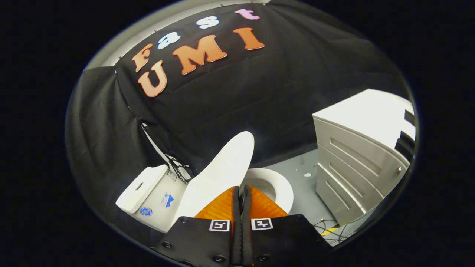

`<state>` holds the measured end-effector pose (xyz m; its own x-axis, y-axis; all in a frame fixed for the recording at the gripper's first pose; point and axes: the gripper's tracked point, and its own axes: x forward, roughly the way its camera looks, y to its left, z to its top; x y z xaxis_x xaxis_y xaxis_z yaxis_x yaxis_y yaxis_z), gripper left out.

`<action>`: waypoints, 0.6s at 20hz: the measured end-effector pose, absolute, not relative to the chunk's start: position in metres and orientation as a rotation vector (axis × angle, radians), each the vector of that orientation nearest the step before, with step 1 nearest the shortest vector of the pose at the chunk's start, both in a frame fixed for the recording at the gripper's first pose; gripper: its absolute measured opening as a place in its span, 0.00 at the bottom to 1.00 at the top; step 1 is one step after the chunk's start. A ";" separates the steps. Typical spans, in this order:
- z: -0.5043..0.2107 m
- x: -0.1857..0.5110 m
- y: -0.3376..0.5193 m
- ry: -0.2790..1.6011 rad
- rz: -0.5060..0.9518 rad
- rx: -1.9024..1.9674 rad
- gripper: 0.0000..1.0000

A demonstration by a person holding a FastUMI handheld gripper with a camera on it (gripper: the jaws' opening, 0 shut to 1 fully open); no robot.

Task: Open the toilet lid.

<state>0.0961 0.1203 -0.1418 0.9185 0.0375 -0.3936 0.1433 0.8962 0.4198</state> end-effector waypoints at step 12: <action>-0.074 0.108 0.170 0.359 -0.003 0.302 0.07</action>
<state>0.1080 0.1697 -0.0745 0.9368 0.0504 -0.3462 0.0558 0.9554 0.2901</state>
